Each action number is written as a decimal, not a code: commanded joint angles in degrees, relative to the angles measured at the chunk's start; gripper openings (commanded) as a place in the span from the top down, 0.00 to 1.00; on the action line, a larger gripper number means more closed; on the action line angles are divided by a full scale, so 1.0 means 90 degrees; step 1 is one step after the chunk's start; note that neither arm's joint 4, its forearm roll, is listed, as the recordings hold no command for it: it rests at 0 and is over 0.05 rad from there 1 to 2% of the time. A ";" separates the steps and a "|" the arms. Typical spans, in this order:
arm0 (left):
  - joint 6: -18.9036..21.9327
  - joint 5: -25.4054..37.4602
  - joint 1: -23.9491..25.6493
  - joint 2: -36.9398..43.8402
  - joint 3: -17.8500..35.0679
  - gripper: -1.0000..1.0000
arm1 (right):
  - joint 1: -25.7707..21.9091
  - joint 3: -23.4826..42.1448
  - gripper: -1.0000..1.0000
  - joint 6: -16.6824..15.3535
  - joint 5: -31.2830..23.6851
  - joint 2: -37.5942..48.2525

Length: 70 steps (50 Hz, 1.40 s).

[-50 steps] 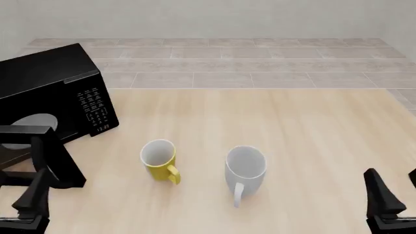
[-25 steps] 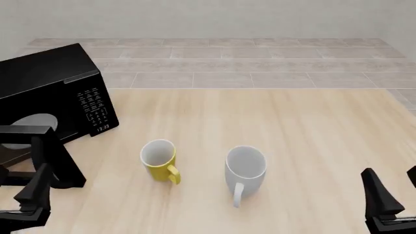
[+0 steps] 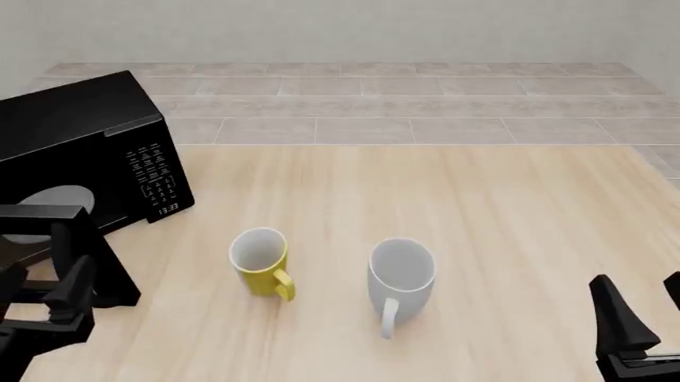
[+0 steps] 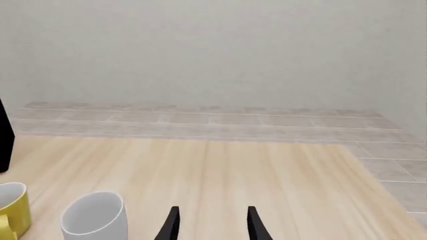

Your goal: Close the microwave.

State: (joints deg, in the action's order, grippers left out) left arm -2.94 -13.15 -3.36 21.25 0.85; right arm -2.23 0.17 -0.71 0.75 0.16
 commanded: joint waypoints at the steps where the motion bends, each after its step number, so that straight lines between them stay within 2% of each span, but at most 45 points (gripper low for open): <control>1: 0.0039 -0.0186 -0.0214 0.0291 -0.0031 0.00 | -0.0014 -0.0001 0.00 0.0014 0.0030 0.0011; 8: 0.0125 -0.0368 -0.0405 0.0497 -0.0015 0.00 | 0.0004 -0.0003 0.00 0.0019 0.0033 0.0000; 9: 0.0193 -0.0447 -0.0590 0.0584 -0.0033 0.00 | 0.0025 -0.0012 0.00 0.0019 0.0042 0.0006; 19: 0.0060 -0.1269 -0.0787 0.1657 -0.0076 0.00 | 0.0038 -0.0011 0.00 0.0019 0.0061 0.0012; 21: 0.0010 -0.1256 -0.0769 0.1596 -0.0088 0.00 | 0.0043 -0.0013 0.00 0.0020 0.0073 0.0013; 27: -0.0013 -0.1968 -0.0852 0.2531 -0.0093 0.00 | 0.0027 -0.0012 0.00 -0.0009 0.0073 0.0006; 38: 0.0096 -0.2626 -0.0818 0.3327 -0.0094 0.00 | 0.0049 -0.0010 0.00 -0.0003 0.0087 0.0027; 41: 0.0257 -0.2894 -0.0888 0.3630 -0.0094 0.00 | 0.0037 -0.0013 0.00 -0.0027 0.0080 0.0024; 42: 0.0217 -0.3190 -0.0907 0.3969 -0.0094 0.00 | 0.0038 -0.0014 0.00 -0.0017 0.0078 0.0022; 44: 0.0088 -0.3347 -0.0889 0.4164 -0.0094 0.00 | 0.0047 -0.0014 0.00 -0.0024 0.0080 0.0021; 70: 0.0251 -0.3764 -0.0897 0.4622 0.0023 0.00 | 0.0070 -0.0018 0.00 -0.0015 0.0095 0.0050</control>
State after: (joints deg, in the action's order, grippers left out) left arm -0.88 -45.56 -11.35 60.98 0.37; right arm -1.60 0.02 -0.78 1.50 0.46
